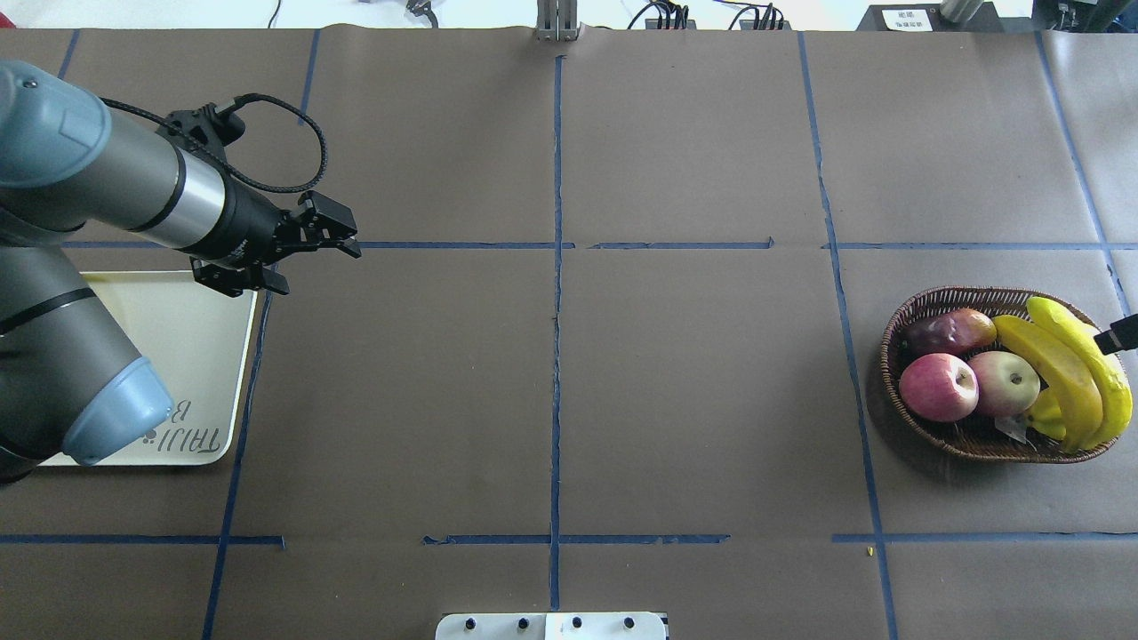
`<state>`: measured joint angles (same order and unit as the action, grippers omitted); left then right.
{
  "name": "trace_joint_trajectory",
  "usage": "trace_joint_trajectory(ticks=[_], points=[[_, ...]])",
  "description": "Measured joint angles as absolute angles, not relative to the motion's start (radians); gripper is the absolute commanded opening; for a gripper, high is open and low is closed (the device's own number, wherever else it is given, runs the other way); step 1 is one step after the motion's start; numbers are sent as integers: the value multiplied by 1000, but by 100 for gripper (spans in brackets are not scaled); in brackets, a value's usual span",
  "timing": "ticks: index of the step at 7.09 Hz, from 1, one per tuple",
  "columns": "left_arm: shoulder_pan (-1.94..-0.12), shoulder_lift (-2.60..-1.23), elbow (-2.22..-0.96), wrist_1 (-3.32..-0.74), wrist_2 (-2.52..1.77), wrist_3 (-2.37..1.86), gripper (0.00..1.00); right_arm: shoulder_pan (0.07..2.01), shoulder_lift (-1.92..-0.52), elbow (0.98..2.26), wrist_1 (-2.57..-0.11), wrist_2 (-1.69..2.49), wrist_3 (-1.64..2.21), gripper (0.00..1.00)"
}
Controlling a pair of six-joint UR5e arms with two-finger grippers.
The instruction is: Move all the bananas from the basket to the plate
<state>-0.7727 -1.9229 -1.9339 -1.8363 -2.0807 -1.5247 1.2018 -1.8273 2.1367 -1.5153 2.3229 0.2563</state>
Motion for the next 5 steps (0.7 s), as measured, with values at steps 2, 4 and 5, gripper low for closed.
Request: trace_joint_trajectory(ticks=[2,4,5], points=[[-733,-1945,-1932,-1836,-2035,-1550,100,1248,-1843,2036,-1487,2401,204,100],[-727,-1956,-1935,-1836,-2027,-1553,100,1256,-1837,1945,-1481,2452,249,100],[-727,-1958,-1935,-1836,-2026,-1554,100,1256,-1830,1907,-1480,2489,265,100]])
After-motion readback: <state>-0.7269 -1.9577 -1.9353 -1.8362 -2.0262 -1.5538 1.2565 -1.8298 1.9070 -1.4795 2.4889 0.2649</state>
